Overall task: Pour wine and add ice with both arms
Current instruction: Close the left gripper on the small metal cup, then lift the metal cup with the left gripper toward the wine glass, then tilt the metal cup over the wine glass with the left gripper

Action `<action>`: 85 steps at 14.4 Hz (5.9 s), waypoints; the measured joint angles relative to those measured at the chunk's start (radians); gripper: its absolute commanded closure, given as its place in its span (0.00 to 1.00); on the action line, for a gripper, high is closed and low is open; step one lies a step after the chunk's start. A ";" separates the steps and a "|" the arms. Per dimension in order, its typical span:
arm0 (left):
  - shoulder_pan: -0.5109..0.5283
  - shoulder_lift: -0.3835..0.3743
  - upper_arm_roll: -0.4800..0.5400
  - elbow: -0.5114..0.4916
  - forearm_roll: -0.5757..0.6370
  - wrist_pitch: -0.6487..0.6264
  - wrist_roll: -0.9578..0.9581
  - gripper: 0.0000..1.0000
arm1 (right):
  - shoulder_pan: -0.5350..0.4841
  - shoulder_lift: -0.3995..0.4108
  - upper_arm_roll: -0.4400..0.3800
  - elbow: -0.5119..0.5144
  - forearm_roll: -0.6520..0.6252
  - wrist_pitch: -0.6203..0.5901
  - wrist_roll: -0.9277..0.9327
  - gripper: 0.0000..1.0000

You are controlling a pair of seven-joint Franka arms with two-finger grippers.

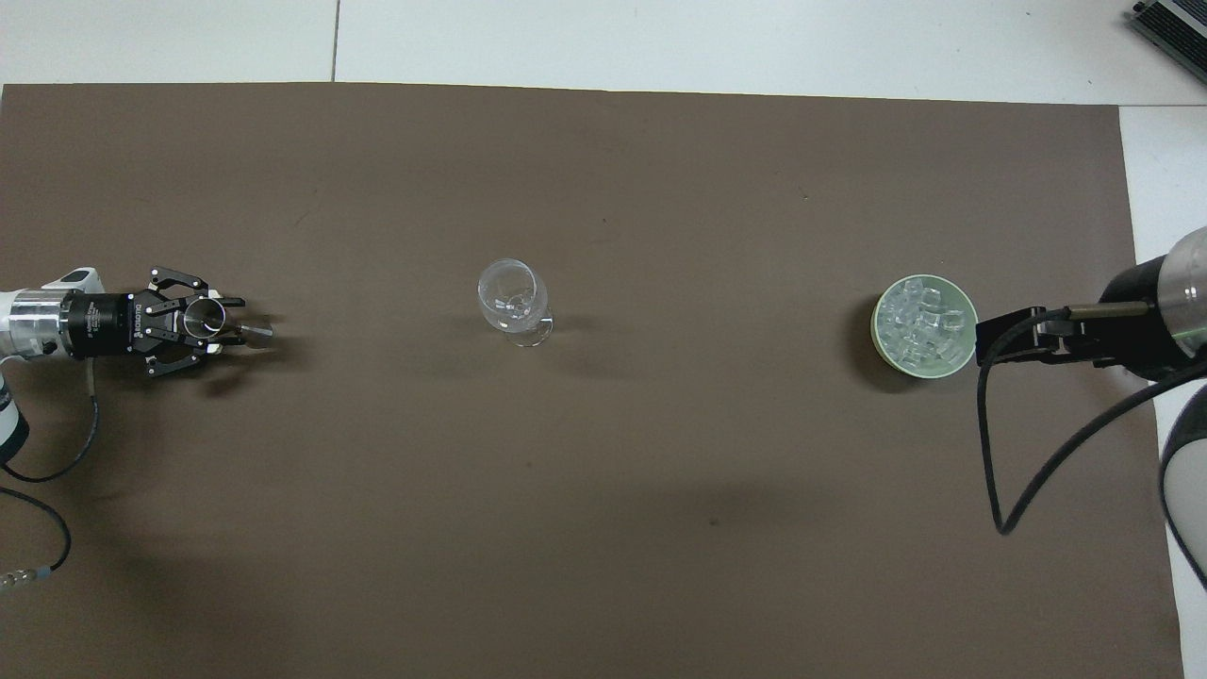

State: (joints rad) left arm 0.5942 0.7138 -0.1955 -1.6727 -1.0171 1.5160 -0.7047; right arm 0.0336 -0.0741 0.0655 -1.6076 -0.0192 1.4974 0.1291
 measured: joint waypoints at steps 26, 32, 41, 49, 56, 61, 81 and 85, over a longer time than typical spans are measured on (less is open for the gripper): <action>-0.091 -0.107 -0.012 0.033 -0.077 0.046 -0.116 1.00 | 0.000 0.000 0.000 0.000 0.000 0.000 0.000 0.00; -0.155 -0.158 -0.040 0.045 -0.092 0.146 -0.192 1.00 | 0.000 0.000 0.000 0.000 0.000 0.000 0.000 0.00; -0.293 -0.267 -0.042 0.036 -0.100 0.278 -0.310 1.00 | 0.000 0.000 0.000 0.000 0.000 0.000 0.000 0.00; -0.410 -0.380 -0.043 -0.062 -0.100 0.449 -0.315 1.00 | 0.000 0.000 0.000 0.000 0.000 0.000 0.000 0.00; -0.492 -0.480 -0.043 -0.160 -0.100 0.620 -0.314 1.00 | 0.000 0.000 0.000 0.000 0.000 0.000 0.000 0.00; -0.530 -0.528 -0.043 -0.232 -0.100 0.717 -0.281 1.00 | 0.000 0.000 0.000 0.000 0.000 0.000 0.000 0.00; -0.672 -0.652 -0.043 -0.392 -0.100 1.048 -0.224 1.00 | 0.000 0.000 0.000 0.000 0.000 0.000 0.000 0.00; -0.712 -0.664 -0.042 -0.425 -0.100 1.133 -0.188 1.00 | 0.000 0.000 0.000 0.000 0.000 0.000 0.000 0.00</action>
State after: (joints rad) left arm -0.1180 0.0502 -0.2375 -2.0980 -1.1170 2.6489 -0.8927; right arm 0.0336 -0.0741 0.0655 -1.6076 -0.0192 1.4974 0.1291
